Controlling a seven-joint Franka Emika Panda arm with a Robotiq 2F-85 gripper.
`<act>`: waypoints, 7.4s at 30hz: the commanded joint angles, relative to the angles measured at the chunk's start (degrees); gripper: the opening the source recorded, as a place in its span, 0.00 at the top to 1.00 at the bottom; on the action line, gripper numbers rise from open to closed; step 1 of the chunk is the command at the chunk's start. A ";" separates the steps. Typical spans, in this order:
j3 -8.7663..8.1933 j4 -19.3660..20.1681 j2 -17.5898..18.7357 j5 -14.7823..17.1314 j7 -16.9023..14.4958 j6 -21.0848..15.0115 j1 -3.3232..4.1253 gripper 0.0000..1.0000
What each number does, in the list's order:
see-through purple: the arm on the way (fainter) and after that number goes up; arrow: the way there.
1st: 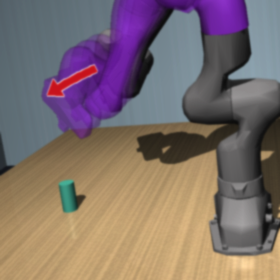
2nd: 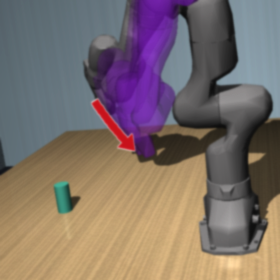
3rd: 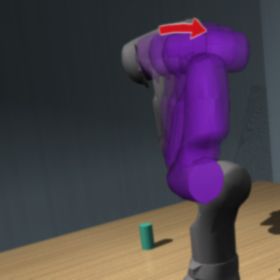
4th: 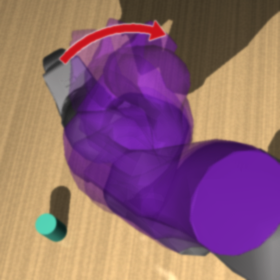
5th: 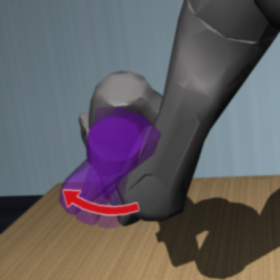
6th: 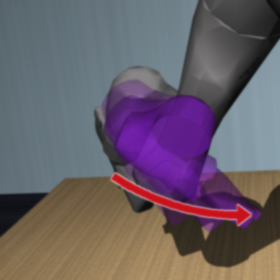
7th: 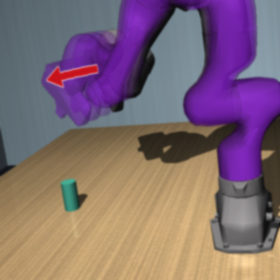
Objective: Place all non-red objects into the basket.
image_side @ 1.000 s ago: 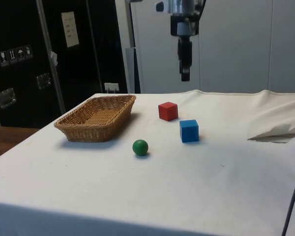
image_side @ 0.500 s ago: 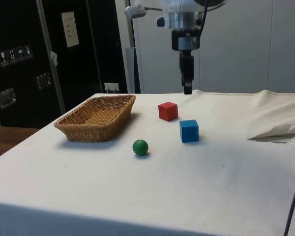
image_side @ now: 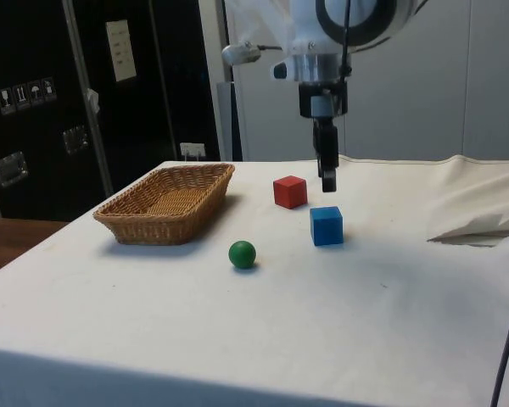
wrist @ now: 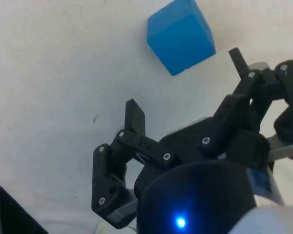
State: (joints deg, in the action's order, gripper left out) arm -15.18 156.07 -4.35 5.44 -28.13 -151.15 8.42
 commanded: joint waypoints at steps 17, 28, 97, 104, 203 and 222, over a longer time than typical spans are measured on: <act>2.29 0.69 3.21 4.30 -1.83 -4.01 0.23 0.00; 2.46 1.49 4.18 4.53 -2.18 -7.10 0.17 0.00; 3.78 -0.57 16.73 3.44 -0.52 -18.39 0.06 0.98; 3.67 -0.52 16.44 3.27 -0.52 -18.16 0.06 0.97; 1.15 -28.82 14.32 3.90 -0.29 11.86 -1.03 0.97; 0.11 -37.07 21.26 6.30 -1.66 13.12 -1.95 0.97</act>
State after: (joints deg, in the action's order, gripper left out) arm -15.47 120.09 16.10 10.49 -28.99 -138.66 6.88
